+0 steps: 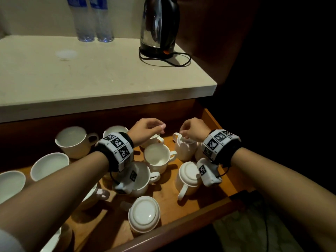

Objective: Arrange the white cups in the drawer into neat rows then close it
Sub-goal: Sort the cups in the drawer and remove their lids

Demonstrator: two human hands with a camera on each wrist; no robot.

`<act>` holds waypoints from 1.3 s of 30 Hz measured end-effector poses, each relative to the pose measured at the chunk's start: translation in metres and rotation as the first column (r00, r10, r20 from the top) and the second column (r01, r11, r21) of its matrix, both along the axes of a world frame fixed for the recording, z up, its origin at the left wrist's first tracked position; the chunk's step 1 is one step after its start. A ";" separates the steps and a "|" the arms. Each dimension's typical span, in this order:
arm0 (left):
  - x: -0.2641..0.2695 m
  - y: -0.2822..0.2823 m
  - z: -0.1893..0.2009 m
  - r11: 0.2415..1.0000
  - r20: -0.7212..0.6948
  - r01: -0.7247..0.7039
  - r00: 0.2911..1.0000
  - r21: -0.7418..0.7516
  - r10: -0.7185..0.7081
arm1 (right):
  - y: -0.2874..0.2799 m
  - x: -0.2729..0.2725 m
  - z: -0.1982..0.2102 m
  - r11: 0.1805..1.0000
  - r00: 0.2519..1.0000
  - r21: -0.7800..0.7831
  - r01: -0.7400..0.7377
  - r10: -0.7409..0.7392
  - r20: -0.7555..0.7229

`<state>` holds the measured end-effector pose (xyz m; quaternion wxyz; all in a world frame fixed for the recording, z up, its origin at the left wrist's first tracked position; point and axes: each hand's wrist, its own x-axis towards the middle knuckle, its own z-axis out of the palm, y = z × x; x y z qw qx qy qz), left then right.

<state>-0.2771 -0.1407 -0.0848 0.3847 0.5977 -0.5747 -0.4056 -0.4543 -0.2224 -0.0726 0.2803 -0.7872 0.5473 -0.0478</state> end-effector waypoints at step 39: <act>-0.012 -0.021 -0.004 0.996 0.082 -0.064 0.995 0.053 0.060 | -0.025 -0.018 0.012 0.793 0.771 0.608 0.035 -0.408 0.488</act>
